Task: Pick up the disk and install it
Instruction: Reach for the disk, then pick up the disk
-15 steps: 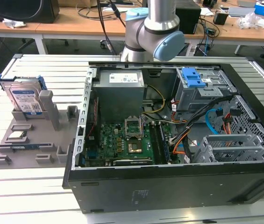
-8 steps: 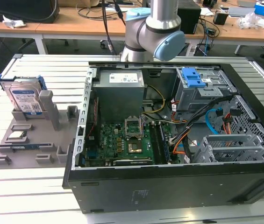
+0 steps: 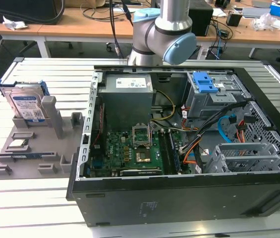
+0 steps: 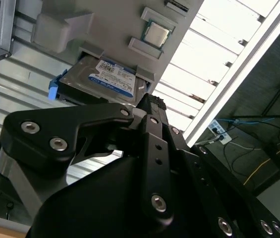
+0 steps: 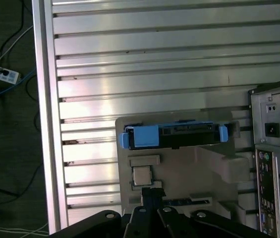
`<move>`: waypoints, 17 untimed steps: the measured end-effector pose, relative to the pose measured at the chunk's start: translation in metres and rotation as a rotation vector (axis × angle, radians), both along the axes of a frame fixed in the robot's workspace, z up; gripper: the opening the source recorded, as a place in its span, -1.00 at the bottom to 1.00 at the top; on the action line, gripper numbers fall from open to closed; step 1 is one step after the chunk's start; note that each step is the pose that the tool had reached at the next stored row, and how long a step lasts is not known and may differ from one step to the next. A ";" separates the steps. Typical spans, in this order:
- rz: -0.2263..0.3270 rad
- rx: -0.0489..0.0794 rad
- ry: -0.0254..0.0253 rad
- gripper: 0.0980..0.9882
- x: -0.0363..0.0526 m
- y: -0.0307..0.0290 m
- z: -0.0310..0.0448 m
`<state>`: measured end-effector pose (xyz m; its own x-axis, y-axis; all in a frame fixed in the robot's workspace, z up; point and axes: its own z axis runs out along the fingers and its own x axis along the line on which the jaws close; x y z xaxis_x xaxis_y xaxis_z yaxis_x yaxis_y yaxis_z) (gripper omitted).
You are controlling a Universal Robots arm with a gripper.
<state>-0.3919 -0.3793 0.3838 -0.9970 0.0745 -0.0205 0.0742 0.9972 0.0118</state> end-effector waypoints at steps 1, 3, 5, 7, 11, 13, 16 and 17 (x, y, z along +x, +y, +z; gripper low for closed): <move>0.000 0.000 -0.0001 -0.98 0.0000 0.0000 0.0000; 0.000 0.000 -0.0001 -0.98 0.0000 0.0000 0.0000; 0.000 0.000 -0.0001 -0.98 0.0000 0.0000 -0.0001; 0.000 0.000 0.0000 -0.98 0.0000 0.0000 -0.0001; 0.017 0.000 0.0000 -0.98 0.0000 0.0001 -0.0001; 0.040 0.000 -0.0001 -0.98 0.0000 0.0001 -0.0001; 0.075 0.000 -0.0001 -0.98 0.0000 0.0001 -0.0001; 0.086 0.000 -0.0001 -0.98 0.0000 0.0001 -0.0001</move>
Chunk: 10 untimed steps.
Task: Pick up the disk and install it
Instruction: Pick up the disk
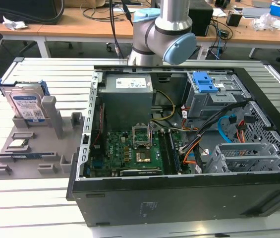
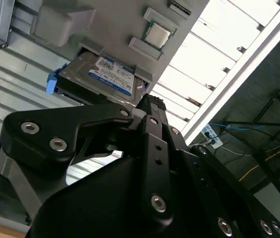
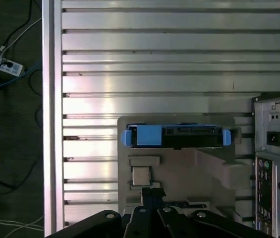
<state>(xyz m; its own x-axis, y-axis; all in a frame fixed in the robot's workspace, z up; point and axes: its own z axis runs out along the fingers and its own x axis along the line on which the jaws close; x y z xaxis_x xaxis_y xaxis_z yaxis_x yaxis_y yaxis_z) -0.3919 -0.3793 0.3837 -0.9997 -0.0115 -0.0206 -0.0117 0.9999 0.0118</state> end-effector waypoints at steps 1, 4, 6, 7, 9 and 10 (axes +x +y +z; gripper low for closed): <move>0.022 0.000 0.0000 -0.98 0.0000 0.0000 0.0000; 0.162 0.000 0.0000 -0.98 0.0000 0.0000 0.0000; 0.218 0.000 0.0001 -0.98 0.0000 0.0000 0.0000; 0.264 0.000 0.0001 -0.98 0.0000 0.0000 0.0000; 0.313 0.000 0.0000 -0.98 0.0000 0.0000 0.0000; 0.328 0.000 0.0000 -0.98 0.0000 0.0000 0.0000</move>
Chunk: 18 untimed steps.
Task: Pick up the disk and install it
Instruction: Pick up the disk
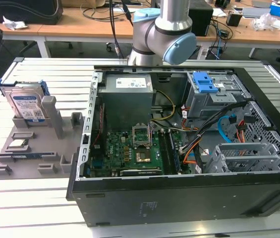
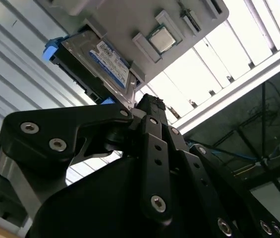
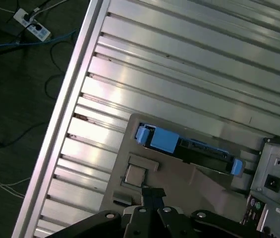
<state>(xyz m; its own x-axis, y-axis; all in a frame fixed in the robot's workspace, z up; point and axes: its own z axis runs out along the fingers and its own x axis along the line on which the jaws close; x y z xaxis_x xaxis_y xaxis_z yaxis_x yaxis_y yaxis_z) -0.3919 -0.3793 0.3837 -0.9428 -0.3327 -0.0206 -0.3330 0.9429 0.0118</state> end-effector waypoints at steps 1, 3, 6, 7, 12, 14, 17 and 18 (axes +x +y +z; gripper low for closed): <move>0.017 0.000 0.0000 -0.98 0.0000 0.0000 0.0000; 0.053 0.000 0.0000 -0.98 0.0000 0.0000 0.0000; 0.122 0.000 -0.0001 -0.98 0.0000 0.0000 0.0000; 0.139 0.000 -0.0001 -0.98 0.0000 0.0000 0.0000; 0.244 0.000 0.0000 -0.98 0.0000 0.0000 0.0000; 0.277 0.000 -0.0001 -0.98 0.0000 0.0000 0.0000; 0.329 0.000 -0.0001 -0.98 0.0000 0.0000 0.0000; 0.357 0.000 0.0000 -0.98 0.0000 0.0000 0.0000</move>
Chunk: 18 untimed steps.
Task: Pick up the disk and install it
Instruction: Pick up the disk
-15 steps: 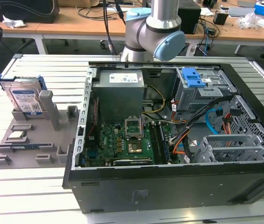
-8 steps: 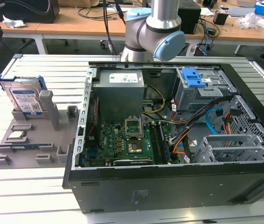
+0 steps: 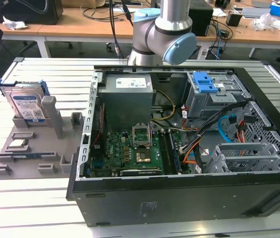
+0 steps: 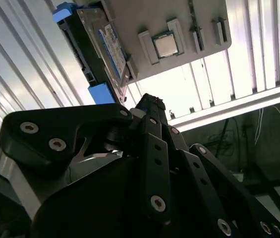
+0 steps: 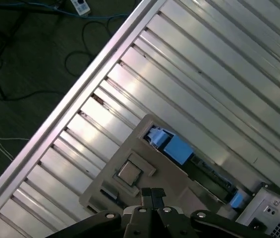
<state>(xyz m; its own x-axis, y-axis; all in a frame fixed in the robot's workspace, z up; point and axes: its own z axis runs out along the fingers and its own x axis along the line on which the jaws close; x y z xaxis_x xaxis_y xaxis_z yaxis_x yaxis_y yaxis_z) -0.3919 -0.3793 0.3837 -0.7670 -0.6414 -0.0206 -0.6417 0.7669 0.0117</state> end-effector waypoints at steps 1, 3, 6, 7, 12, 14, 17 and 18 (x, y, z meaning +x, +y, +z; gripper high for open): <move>0.017 0.000 -0.0001 -0.98 0.0000 0.0000 0.0000; 0.053 0.000 0.0000 -0.98 0.0000 0.0000 0.0000; 0.121 0.000 0.0000 -0.98 0.0000 0.0000 0.0000; 0.139 0.000 0.0000 -0.98 0.0000 0.0000 0.0000; 0.235 0.000 0.0000 -0.98 0.0000 0.0000 0.0000; 0.272 0.000 0.0000 -0.98 0.0000 0.0000 0.0000; 0.331 0.000 0.0000 -0.98 0.0000 0.0000 0.0000; 0.349 0.000 0.0000 -0.98 0.0000 0.0000 0.0000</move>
